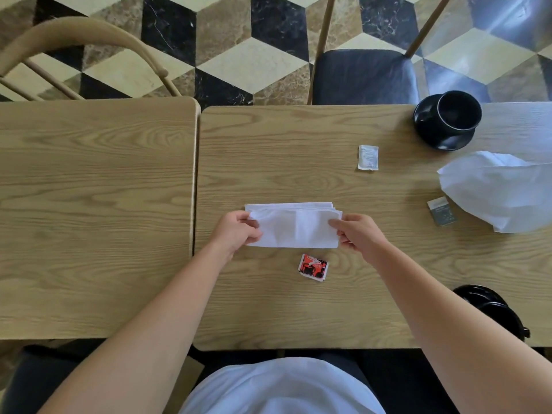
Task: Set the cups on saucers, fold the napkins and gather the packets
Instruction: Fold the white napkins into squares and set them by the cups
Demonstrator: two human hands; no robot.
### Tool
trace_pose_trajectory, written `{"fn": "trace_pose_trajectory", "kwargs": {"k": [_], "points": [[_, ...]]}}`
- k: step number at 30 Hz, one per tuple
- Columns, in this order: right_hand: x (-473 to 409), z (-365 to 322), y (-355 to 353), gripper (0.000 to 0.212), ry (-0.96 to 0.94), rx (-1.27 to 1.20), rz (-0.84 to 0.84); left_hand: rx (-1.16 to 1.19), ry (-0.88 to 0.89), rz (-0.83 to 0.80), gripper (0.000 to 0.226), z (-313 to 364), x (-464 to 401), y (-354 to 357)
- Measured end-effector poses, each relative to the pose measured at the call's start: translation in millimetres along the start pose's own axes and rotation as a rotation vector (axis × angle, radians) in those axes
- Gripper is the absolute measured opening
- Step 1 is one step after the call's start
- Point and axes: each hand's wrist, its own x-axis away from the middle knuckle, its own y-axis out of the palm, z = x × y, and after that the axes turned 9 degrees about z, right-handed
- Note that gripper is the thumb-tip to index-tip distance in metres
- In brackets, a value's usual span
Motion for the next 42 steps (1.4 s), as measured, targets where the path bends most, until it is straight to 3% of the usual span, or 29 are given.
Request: {"fn": "trace_pose_trajectory", "kwargs": {"k": [3, 7, 11, 16, 18, 20, 22, 24, 26, 29, 32, 35, 38, 40, 42], "points": [[-9, 0, 3, 0.023, -0.037, 0.075, 0.016, -0.142, 0.043, 0.082, 0.003, 3, -11, 3], [-18, -2, 7, 0.025, -0.062, 0.136, 0.055, -0.286, 0.096, 0.186, 0.033, 2, -25, 3], [-23, -1, 12, 0.038, -0.081, 0.104, 0.082, -0.351, 0.112, 0.222, 0.027, -1, -31, 7], [-13, 0, 19, 0.031, -0.188, 0.186, 0.211, -0.356, 0.168, 0.373, 0.02, -4, -25, 17], [-2, 2, 22, 0.032, -0.317, 0.241, 0.371, -0.363, 0.305, 0.474, 0.014, -8, -15, 20], [10, 9, 31, 0.039, -0.655, 0.423, 0.521, -0.529, 0.601, 0.565, 0.031, -18, -2, 27], [24, 16, 50, 0.048, -0.969, 0.622, 0.478, -0.729, 0.946, 0.515, 0.043, -31, 9, 39], [29, 23, 75, 0.054, -1.107, 0.748, 0.315, -0.877, 1.111, 0.379, 0.052, -46, 14, 53], [27, 28, 94, 0.055, -1.089, 0.837, 0.213, -0.976, 1.095, 0.305, 0.061, -56, 12, 62], [15, 24, 101, 0.056, -1.028, 0.793, 0.194, -0.967, 1.028, 0.32, 0.061, -55, -2, 59], [6, 15, 87, 0.055, -0.919, 0.685, 0.357, -0.787, 0.81, 0.556, 0.05, -40, -18, 47], [1, 12, 59, 0.057, -0.629, 0.519, 0.512, -0.586, 0.565, 0.695, 0.037, -31, -24, 32], [2, 17, 41, 0.03, -0.415, 0.437, 0.475, -0.512, 0.515, 0.632, 0.022, -33, -22, 26], [5, 20, 40, 0.012, -0.415, 0.435, 0.445, -0.5, 0.49, 0.593, 0.017, -35, -20, 25], [5, 19, 42, 0.009, -0.446, 0.387, 0.454, -0.437, 0.443, 0.581, 0.015, -35, -19, 27]]}}
